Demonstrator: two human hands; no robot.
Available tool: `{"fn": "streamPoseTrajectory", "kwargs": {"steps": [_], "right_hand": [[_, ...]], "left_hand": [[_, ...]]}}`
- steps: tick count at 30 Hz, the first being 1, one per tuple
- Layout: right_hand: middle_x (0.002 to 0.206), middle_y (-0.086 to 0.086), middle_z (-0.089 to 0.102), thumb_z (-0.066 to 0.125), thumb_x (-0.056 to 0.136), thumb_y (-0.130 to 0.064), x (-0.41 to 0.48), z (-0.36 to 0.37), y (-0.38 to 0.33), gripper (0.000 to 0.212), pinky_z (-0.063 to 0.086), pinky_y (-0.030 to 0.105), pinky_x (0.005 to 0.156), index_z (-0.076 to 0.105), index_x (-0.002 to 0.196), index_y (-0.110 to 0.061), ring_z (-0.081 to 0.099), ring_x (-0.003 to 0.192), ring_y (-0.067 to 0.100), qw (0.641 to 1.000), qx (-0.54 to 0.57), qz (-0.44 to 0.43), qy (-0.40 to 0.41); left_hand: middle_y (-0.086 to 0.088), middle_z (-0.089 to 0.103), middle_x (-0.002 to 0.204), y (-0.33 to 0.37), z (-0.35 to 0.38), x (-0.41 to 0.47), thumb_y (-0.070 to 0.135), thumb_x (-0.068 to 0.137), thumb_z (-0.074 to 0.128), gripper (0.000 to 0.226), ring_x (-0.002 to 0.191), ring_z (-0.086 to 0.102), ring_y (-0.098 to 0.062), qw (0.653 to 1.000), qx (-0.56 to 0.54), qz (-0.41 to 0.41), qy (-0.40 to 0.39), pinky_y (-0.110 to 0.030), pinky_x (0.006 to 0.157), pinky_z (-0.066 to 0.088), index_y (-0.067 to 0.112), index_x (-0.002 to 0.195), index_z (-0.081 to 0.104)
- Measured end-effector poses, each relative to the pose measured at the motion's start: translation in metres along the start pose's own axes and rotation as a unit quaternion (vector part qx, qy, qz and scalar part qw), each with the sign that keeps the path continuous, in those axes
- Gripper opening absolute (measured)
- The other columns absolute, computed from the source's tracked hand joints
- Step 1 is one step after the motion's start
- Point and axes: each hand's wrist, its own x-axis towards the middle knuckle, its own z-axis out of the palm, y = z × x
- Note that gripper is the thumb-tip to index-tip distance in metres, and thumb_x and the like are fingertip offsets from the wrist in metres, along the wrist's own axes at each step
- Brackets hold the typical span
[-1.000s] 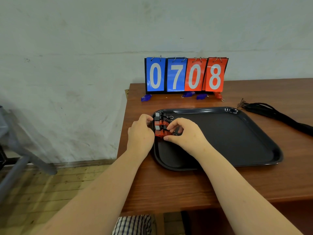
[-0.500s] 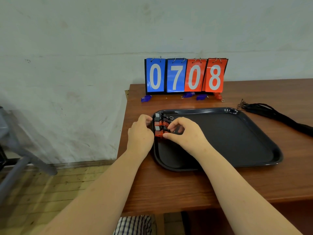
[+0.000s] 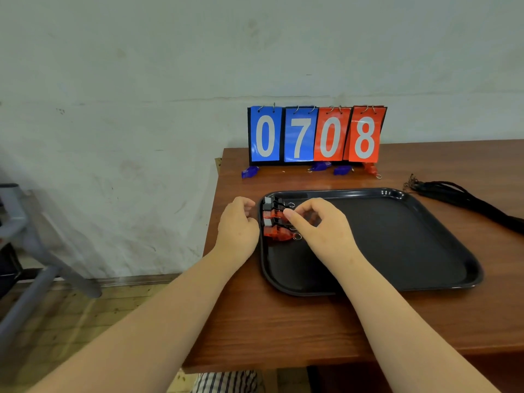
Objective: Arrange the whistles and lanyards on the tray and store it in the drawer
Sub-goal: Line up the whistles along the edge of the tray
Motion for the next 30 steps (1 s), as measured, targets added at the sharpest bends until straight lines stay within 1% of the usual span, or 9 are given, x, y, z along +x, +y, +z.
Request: {"fn": "streamPoseTrajectory", "kwargs": {"steps": [2, 5, 7, 10, 15, 20, 23, 26, 30], "right_hand": [[0.084, -0.008, 0.064, 0.066, 0.089, -0.045, 0.0, 0.0, 0.0, 0.019, 0.047, 0.02, 0.068, 0.066, 0.089, -0.026, 0.06, 0.078, 0.007, 1.0, 0.009, 0.003, 0.006], [0.083, -0.008, 0.063, 0.063, 0.091, -0.043, 0.003, 0.0, 0.001, 0.015, 0.048, 0.02, 0.069, 0.064, 0.087, -0.028, 0.06, 0.079, 0.006, 1.0, 0.006, 0.005, 0.016], [0.083, -0.009, 0.063, 0.062, 0.092, -0.042, 0.005, 0.001, 0.002, 0.014, 0.047, 0.018, 0.068, 0.064, 0.087, -0.029, 0.059, 0.078, 0.005, 1.0, 0.003, 0.008, 0.02], [0.082, -0.01, 0.062, 0.061, 0.093, -0.041, 0.008, 0.002, 0.004, 0.012, 0.045, 0.015, 0.066, 0.063, 0.088, -0.031, 0.059, 0.076, 0.004, 1.0, -0.001, 0.011, 0.022], [0.083, -0.012, 0.062, 0.058, 0.095, -0.04, 0.01, 0.002, 0.007, 0.009, 0.044, 0.012, 0.065, 0.062, 0.09, -0.034, 0.057, 0.08, -0.001, 0.999, 0.008, 0.011, 0.031], [0.086, -0.012, 0.064, 0.059, 0.096, -0.031, 0.014, -0.002, 0.007, 0.007, 0.042, 0.009, 0.066, 0.065, 0.093, -0.03, 0.059, 0.082, -0.003, 0.998, 0.039, 0.043, 0.034], [0.089, -0.012, 0.065, 0.06, 0.095, -0.027, 0.031, -0.01, -0.002, 0.006, 0.04, 0.009, 0.068, 0.065, 0.092, -0.027, 0.059, 0.083, -0.002, 0.999, 0.021, 0.042, -0.001], [0.09, -0.014, 0.062, 0.058, 0.096, -0.024, 0.056, -0.01, -0.016, 0.005, 0.037, 0.009, 0.065, 0.063, 0.095, -0.026, 0.056, 0.084, -0.002, 1.0, 0.0, 0.016, -0.007], [0.092, -0.011, 0.061, 0.058, 0.096, -0.023, 0.083, 0.004, -0.019, 0.005, 0.036, 0.009, 0.064, 0.062, 0.097, -0.023, 0.057, 0.086, 0.004, 0.999, -0.046, 0.002, -0.004]], "left_hand": [[0.0, 0.055, 0.129, -0.001, -0.001, 0.015, -0.001, 0.094, 0.05, 0.04, 0.116, 0.054, -0.013, 1.0, 0.013, 0.021, 0.0, -0.021, 0.094, 0.043, 0.019, 0.129, 0.052], [-0.004, 0.053, 0.129, -0.001, -0.001, 0.045, 0.002, 0.095, 0.049, 0.038, 0.115, 0.054, -0.017, 0.999, 0.024, 0.025, 0.013, -0.033, 0.101, 0.048, 0.019, 0.129, 0.051], [-0.007, 0.051, 0.13, 0.0, 0.002, 0.066, 0.004, 0.096, 0.047, 0.037, 0.115, 0.054, -0.021, 0.998, 0.048, 0.04, 0.013, -0.037, 0.098, 0.049, 0.018, 0.131, 0.049], [-0.011, 0.044, 0.14, 0.004, 0.011, 0.095, 0.006, 0.098, 0.045, 0.036, 0.126, 0.043, -0.028, 0.99, 0.12, 0.074, 0.008, -0.029, 0.095, 0.039, 0.018, 0.131, 0.05], [-0.006, 0.022, 0.161, 0.003, 0.027, 0.127, 0.009, 0.101, 0.043, 0.036, 0.147, 0.015, -0.033, 0.977, 0.199, 0.06, -0.04, -0.042, 0.116, 0.025, 0.027, 0.127, 0.06], [-0.007, 0.022, 0.162, 0.001, 0.032, 0.143, 0.016, 0.102, 0.043, 0.035, 0.147, 0.015, -0.034, 0.97, 0.225, 0.068, -0.061, -0.046, 0.118, 0.021, 0.032, 0.131, 0.057], [-0.008, 0.036, 0.155, -0.001, 0.03, 0.148, 0.018, 0.101, 0.046, 0.03, 0.143, 0.027, -0.034, 0.973, 0.206, 0.089, -0.055, -0.048, 0.116, 0.028, 0.03, 0.127, 0.056], [-0.009, 0.056, 0.129, 0.001, 0.026, 0.145, 0.021, 0.099, 0.053, 0.02, 0.118, 0.051, -0.032, 0.978, 0.18, 0.092, -0.05, -0.049, 0.099, 0.046, 0.023, 0.119, 0.051], [-0.006, 0.063, 0.109, 0.003, 0.024, 0.137, 0.024, 0.097, 0.058, 0.01, 0.104, 0.056, -0.028, 0.98, 0.169, 0.102, -0.036, -0.047, 0.089, 0.05, 0.023, 0.103, 0.051]]}}
